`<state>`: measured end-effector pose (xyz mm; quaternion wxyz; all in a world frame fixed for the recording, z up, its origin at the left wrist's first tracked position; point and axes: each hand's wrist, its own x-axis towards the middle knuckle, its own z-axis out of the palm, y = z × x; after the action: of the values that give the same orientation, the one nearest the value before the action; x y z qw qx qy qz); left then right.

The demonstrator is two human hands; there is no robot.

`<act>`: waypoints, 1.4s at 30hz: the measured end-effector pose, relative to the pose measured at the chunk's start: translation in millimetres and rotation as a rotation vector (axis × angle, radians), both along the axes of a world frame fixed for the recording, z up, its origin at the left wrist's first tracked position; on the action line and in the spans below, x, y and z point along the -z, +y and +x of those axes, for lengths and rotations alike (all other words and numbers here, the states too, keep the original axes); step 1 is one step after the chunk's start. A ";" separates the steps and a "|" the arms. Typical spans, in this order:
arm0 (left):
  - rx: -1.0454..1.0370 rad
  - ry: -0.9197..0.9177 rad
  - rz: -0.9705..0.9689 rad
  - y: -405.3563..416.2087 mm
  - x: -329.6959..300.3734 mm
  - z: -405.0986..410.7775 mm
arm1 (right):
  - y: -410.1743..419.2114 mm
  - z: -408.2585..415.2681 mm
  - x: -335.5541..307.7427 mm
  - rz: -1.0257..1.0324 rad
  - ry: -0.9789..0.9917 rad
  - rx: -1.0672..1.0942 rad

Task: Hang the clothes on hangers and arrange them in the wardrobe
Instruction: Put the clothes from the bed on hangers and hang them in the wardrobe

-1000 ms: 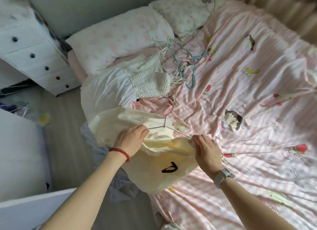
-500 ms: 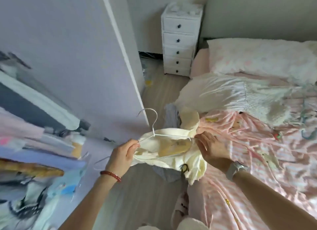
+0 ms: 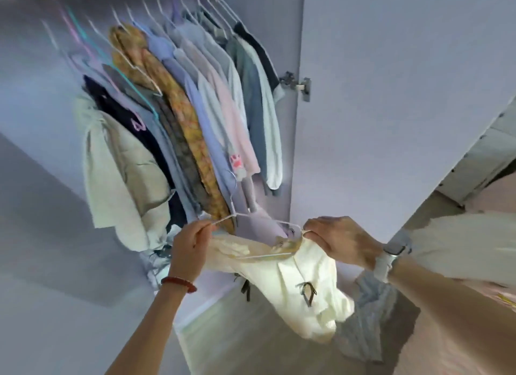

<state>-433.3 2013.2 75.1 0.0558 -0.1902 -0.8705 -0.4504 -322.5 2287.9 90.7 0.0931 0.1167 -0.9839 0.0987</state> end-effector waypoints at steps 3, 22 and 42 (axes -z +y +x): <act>-0.182 0.068 0.029 -44.7 -16.0 -15.1 | -45.4 -38.3 -21.9 0.026 0.009 -0.164; -0.826 0.578 0.037 -181.3 -179.8 -109.8 | -312.7 -257.9 -148.6 -0.703 0.029 -0.070; -0.919 0.769 -0.608 -196.3 -239.4 -197.5 | -274.7 -337.7 -80.6 -0.503 0.192 0.063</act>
<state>-630.8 1816.9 314.5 0.4921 0.0454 -0.8692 -0.0160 -660.2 2013.2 171.3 0.2149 0.0682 -0.9183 0.3253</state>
